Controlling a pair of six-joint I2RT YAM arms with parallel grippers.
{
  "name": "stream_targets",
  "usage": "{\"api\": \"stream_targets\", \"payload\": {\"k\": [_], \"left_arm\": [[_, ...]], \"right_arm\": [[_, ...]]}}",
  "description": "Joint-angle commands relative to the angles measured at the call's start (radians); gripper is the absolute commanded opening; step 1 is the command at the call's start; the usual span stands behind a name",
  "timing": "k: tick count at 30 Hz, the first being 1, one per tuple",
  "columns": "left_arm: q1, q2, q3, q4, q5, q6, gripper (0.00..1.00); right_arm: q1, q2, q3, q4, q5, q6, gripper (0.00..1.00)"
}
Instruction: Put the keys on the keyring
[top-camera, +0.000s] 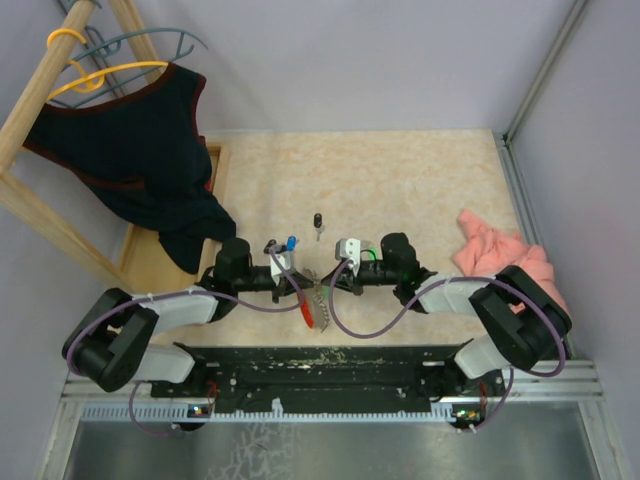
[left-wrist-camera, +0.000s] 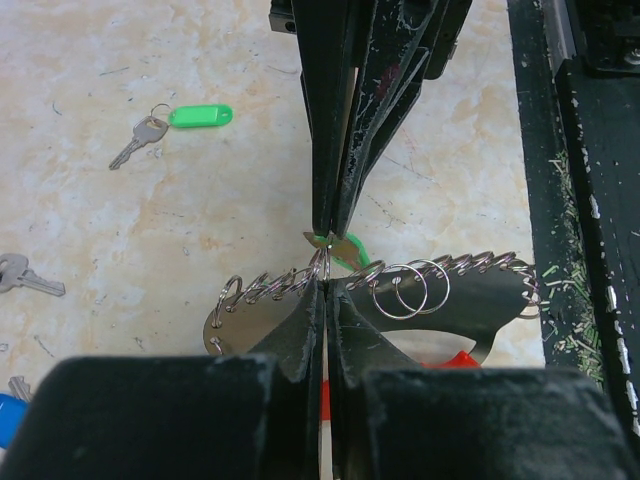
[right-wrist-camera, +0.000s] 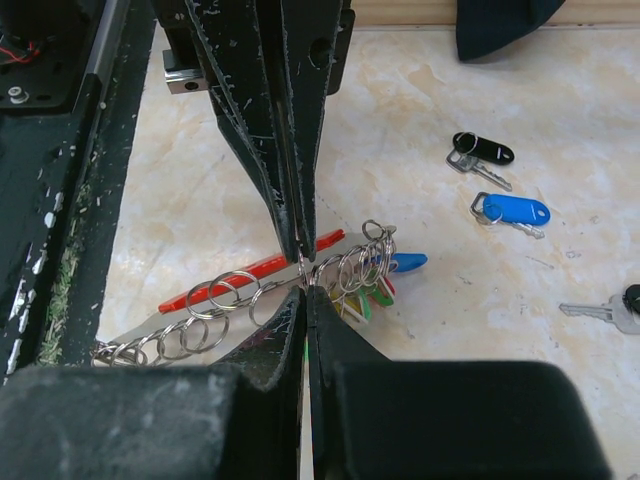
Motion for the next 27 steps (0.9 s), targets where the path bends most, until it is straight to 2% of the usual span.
{"api": "stream_targets", "payload": {"k": [1,27], "left_arm": [[-0.004,0.001,0.022,0.034,0.033,-0.003,0.02],[-0.004,-0.001,0.012,0.069,0.048,-0.025,0.02]], "right_arm": [[0.006,0.003,0.022,0.071,-0.023,0.012,0.0],[0.017,0.04,0.037,0.112,-0.057,0.063,0.0]]}}
